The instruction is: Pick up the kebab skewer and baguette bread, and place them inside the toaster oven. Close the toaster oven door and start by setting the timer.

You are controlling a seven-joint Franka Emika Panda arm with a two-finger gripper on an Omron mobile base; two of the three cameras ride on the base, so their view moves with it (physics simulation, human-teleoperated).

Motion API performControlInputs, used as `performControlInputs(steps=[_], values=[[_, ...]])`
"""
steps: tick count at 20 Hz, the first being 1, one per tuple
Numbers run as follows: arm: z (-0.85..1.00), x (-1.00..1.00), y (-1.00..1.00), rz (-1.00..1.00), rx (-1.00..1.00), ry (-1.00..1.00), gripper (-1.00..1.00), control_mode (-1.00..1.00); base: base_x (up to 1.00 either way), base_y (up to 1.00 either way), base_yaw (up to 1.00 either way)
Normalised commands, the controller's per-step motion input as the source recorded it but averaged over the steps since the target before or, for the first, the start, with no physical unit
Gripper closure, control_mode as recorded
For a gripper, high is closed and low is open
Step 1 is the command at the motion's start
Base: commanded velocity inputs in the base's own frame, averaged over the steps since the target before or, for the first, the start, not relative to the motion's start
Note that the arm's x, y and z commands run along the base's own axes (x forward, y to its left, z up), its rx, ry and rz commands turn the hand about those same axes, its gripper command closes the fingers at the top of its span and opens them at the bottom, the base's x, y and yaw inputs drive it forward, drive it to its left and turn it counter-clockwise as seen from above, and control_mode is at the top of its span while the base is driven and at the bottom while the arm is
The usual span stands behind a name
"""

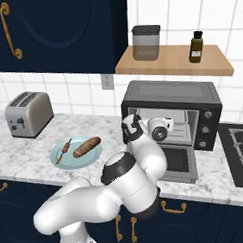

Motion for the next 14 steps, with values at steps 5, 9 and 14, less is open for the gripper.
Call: performControlInputs(steps=[5,9,14], values=[[-0.39,-0.55,-0.31,0.0,0.0,0.0,-1.0,-1.0,0.0,0.0,0.0],[-0.29,-0.59,-0.4,0.0,0.0,0.03,-1.0,-1.0,0.0,0.0,0.0],[-0.21,-0.57,-0.4,0.0,0.0,0.12,-1.0,-1.0,0.0,0.0,0.0]])
